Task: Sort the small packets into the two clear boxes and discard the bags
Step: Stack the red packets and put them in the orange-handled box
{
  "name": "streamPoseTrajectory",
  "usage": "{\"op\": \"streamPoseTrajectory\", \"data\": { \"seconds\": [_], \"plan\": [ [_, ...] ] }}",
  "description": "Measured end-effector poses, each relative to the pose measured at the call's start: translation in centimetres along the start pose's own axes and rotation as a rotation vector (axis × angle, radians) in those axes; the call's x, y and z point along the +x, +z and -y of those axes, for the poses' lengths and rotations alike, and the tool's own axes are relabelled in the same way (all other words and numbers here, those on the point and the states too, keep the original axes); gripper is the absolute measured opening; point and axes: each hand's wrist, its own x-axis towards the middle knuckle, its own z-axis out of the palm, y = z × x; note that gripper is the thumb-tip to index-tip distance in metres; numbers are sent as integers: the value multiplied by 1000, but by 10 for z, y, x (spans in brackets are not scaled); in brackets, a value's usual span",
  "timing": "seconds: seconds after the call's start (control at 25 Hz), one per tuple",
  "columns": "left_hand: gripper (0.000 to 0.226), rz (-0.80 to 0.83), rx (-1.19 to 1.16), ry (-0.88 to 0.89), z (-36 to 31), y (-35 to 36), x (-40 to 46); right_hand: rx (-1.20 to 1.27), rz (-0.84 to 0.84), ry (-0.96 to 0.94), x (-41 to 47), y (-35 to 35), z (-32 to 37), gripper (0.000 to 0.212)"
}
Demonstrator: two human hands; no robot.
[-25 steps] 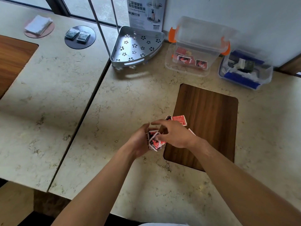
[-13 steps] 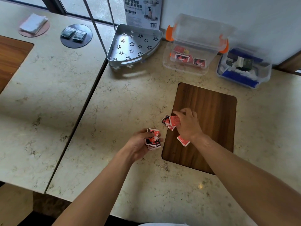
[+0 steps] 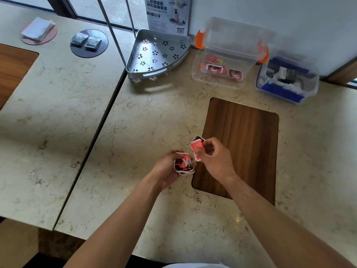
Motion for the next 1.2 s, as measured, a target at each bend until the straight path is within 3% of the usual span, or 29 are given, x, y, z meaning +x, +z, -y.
{"op": "streamPoseTrajectory", "data": {
  "seconds": [0.12,0.24,0.36,0.48,0.6,0.64,0.72,0.8,0.92,1.04,1.2],
  "plan": [
    [41,74,46,-37,0,1,-2,85,32,-117,-6,10,5,13],
    [52,101,35,-82,-2,0,-6,5,179,-240,-5,12,-3,15],
    [39,99,66,-47,-3,-4,-5,-20,344,-177,-4,13,-15,36],
    [31,55,47,7,-4,-6,-4,139,230,-53,-1,12,-17,37],
    [33,15,13,10,-4,-5,-5,-189,-91,14,19,7,-21,22],
    [33,9,7,11,-4,-5,-6,-315,-101,28,26,5,-22,18],
    [37,-2,-20,2,-4,-8,-7,-524,-14,14,37,7,-25,37],
    [41,-4,-55,-10,-5,-10,-8,-633,15,-21,43,12,-26,43],
    [36,0,-72,-26,-6,-9,-8,-529,-39,-29,44,16,-27,28],
    [33,1,-40,-36,-7,-8,-8,-273,73,-82,38,7,-25,14],
    [43,8,-8,-71,-7,-5,-3,50,203,-24,23,-8,-2,20]
  ]
}}
